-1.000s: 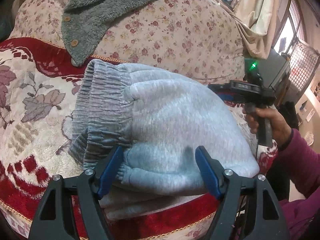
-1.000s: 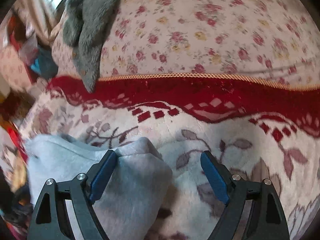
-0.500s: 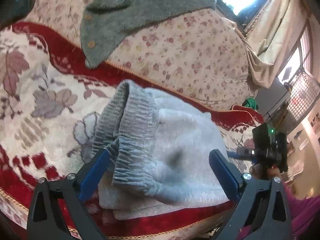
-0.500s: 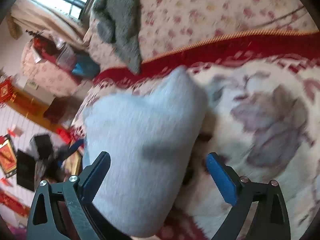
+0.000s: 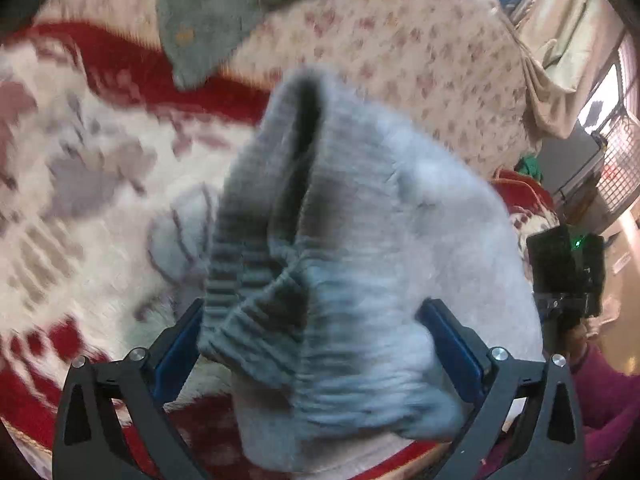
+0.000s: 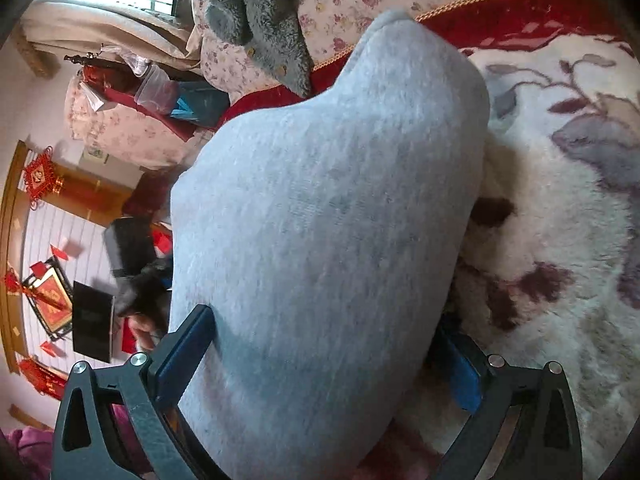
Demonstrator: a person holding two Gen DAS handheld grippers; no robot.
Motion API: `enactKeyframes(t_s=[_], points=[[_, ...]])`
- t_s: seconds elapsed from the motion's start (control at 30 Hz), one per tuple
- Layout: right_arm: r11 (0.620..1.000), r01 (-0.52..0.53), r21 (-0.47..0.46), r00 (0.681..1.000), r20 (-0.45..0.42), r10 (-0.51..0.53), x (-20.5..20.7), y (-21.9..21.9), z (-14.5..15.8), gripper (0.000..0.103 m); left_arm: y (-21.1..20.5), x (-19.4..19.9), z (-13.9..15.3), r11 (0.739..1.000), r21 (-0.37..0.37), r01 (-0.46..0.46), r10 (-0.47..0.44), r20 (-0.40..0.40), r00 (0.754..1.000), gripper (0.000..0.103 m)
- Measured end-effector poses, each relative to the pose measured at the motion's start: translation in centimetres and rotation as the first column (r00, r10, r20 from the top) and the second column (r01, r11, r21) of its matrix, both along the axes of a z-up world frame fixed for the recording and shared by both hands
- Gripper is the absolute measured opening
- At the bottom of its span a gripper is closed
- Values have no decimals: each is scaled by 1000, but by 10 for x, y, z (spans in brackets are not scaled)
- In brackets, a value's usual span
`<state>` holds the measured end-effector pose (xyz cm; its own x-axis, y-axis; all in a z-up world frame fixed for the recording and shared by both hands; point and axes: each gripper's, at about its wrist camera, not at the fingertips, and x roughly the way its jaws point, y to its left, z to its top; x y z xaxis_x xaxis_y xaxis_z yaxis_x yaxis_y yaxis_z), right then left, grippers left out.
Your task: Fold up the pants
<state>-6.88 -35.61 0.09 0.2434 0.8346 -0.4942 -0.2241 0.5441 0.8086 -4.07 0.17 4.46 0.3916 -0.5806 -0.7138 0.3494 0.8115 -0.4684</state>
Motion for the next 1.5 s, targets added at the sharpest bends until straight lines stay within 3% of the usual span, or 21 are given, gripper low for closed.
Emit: enactKeyframes(t_s=[0.03, 0.1, 0.2, 0.5, 0.6, 0.77, 0.9, 1.23, 1.5], points=[[1000, -6, -1, 1000, 2, 6, 0, 0, 0, 103, 4, 3, -6, 998, -56, -6, 5, -27, 1000, 103], [1000, -8, 4, 1000, 1, 8, 1, 0, 0, 103, 7, 6, -11, 996, -90, -5, 1, -42, 999, 103], [1000, -9, 5, 1000, 7, 9, 2, 2, 0, 103, 8, 4, -13, 995, -101, -6, 4, -26, 1000, 103], [1000, 0, 21, 1000, -13, 0, 7, 4, -4, 103, 7, 8, -31, 978, -204, -43, 23, -95, 995, 103], [999, 22, 28, 1000, 7, -22, 3, 6, 0, 103, 2, 6, -30, 981, -192, -32, 15, -91, 996, 102], [998, 41, 44, 999, 33, -42, -2, 0, 11, 91, -3, -8, -9, 982, -181, -57, 49, -49, 998, 77], [998, 39, 46, 997, 68, -42, -6, -7, 28, 79, -13, -13, 11, 979, -190, -68, 64, -27, 998, 71], [987, 156, 27, 978, 136, -158, -32, -81, 66, 79, -98, -18, 46, 975, -221, 5, 2, 30, 1000, 70], [966, 257, -27, 957, 149, -250, -64, -167, 74, 79, -186, -25, 41, 968, -241, 74, -69, 30, 997, 70]])
